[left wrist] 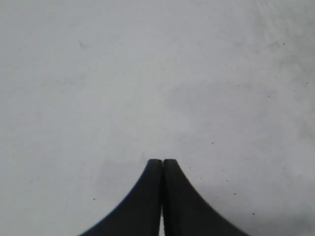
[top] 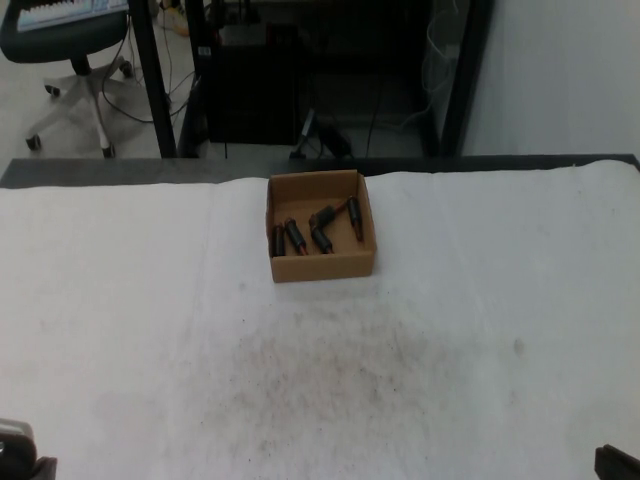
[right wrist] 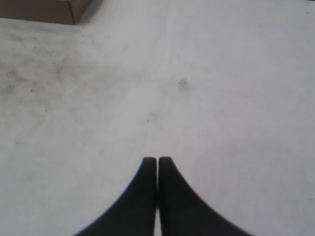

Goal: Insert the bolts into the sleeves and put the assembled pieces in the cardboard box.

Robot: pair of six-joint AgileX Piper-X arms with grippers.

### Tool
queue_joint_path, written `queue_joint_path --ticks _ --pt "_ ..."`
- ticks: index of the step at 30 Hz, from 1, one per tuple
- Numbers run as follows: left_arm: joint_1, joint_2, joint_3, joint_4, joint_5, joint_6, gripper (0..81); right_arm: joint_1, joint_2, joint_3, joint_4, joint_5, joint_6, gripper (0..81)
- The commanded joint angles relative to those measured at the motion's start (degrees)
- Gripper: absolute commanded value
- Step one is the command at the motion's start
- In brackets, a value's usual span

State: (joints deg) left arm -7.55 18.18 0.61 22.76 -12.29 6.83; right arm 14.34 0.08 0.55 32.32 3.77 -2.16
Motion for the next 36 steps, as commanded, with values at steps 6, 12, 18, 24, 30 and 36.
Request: queue_joint_path --ticks 6,12,18,24,30,36 --pt "-0.01 -0.6 -0.61 -0.29 -0.55 0.49 0.3 -0.16 -0.08 -0.54 0.04 -1.06 -0.46 0.8" --pt "-0.01 -0.6 -0.61 -0.29 -0.55 0.49 0.3 -0.16 -0.08 -0.54 0.04 -1.06 -0.46 0.8" --pt "-0.01 -0.85 -0.61 -0.55 -0.46 0.49 0.3 -0.16 -0.08 -0.54 0.04 -1.06 -0.46 0.8" --pt "-0.11 -7.17 -0.61 0.69 -0.29 0.49 0.3 -0.16 -0.08 -0.54 -0.01 -1.09 -0.46 0.8" --pt "-0.11 -18.18 -0.61 0.58 -0.29 0.49 0.3 -0.16 -0.08 -0.54 -0.01 -1.09 -0.46 0.8" --pt "0.0 -18.18 -0.61 -2.51 -0.55 0.49 0.3 -0.16 -0.08 -0.54 -0.03 -1.06 -0.46 0.8"
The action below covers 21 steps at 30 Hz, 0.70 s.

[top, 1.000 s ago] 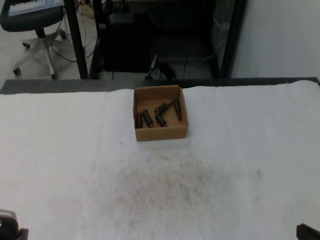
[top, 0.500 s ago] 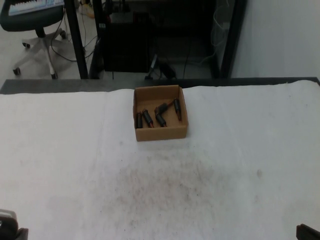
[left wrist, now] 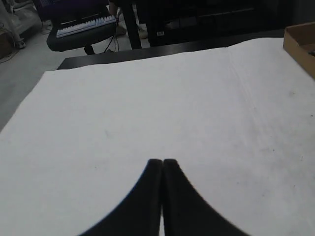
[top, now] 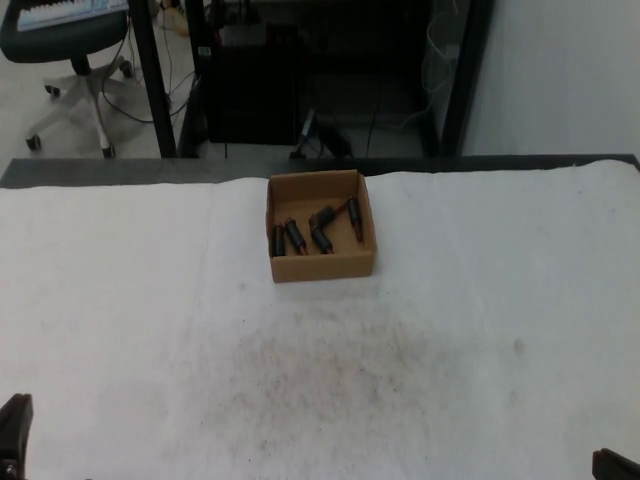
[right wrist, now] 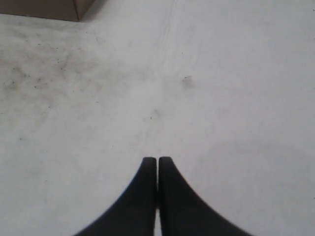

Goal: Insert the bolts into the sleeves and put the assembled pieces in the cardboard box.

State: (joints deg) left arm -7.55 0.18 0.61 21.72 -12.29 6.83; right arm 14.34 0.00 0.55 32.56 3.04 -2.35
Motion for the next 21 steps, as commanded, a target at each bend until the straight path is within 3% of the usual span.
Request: queue_joint_path --ticks 1,13,21 --pt "0.0 -0.18 -0.61 -1.48 -0.55 0.49 0.3 -0.16 0.0 -0.54 -0.27 -0.34 -0.27 0.8" --pt "0.0 -0.18 -0.61 -1.48 -1.86 1.51 0.3 -0.16 0.0 -0.54 -0.27 -0.19 -0.27 0.8" --pt "0.0 -0.18 -0.61 12.44 7.35 -17.58 0.3 -0.16 0.0 -0.54 -0.27 -0.19 -0.27 0.8"
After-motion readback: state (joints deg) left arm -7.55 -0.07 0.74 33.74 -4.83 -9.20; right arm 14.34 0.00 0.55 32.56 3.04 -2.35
